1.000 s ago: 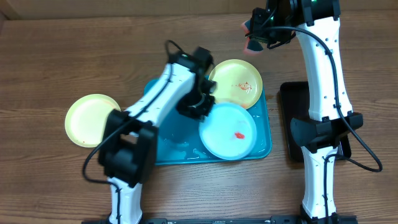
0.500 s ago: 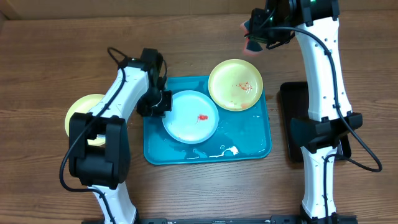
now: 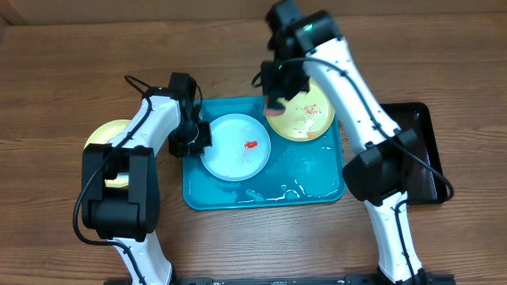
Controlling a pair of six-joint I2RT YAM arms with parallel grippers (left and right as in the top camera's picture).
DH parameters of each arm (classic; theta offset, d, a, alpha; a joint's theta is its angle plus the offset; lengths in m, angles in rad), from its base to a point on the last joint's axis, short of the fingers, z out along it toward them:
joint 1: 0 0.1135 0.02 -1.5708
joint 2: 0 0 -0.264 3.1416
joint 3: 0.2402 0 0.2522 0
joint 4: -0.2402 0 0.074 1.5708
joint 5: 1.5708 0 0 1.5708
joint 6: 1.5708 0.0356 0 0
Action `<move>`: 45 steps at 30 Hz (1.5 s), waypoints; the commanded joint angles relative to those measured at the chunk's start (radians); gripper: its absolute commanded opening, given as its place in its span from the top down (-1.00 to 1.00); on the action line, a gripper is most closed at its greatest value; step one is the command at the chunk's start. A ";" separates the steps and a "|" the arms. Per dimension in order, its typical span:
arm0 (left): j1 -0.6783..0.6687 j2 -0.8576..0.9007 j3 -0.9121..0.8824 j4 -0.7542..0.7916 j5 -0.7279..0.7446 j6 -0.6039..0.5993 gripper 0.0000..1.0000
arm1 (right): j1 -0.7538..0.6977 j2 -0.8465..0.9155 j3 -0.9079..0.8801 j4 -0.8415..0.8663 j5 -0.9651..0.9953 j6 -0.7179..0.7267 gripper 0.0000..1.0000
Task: Clean dirty plates on tray and stack at the side
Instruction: 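Scrub the white plate with the sponge while the left gripper holds it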
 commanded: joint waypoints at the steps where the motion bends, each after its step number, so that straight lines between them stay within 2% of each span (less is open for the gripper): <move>1: -0.001 -0.006 -0.030 0.028 -0.013 -0.013 0.92 | 0.046 -0.015 -0.077 0.041 0.003 0.017 0.92; 8: -0.002 -0.006 -0.034 0.041 -0.013 -0.013 0.91 | 0.103 -0.015 -0.286 0.188 0.004 0.058 0.92; 19: -0.002 -0.006 -0.034 0.040 -0.013 -0.013 0.91 | 0.097 -0.015 -0.560 0.420 0.012 0.135 0.92; 26: -0.002 -0.006 -0.034 0.041 -0.016 -0.013 0.91 | 0.160 0.014 -0.607 0.580 -0.224 0.154 0.93; 34: -0.002 -0.006 -0.034 0.041 -0.016 -0.013 0.91 | 0.209 0.014 -0.603 0.519 -0.277 0.063 0.92; 37: -0.002 -0.006 -0.034 0.044 -0.016 -0.013 0.92 | 0.190 0.014 -0.579 0.410 -0.188 0.047 0.92; 40: -0.001 -0.006 -0.034 0.044 -0.021 -0.013 0.92 | 0.163 0.011 -0.516 0.294 0.009 0.044 0.93; 42: 0.000 -0.006 -0.034 0.042 -0.039 -0.013 0.91 | 0.149 0.011 -0.468 0.271 0.148 0.045 0.93; 45: 0.000 -0.006 -0.034 0.041 -0.039 -0.013 0.92 | 0.142 0.011 -0.453 0.318 0.224 0.055 0.93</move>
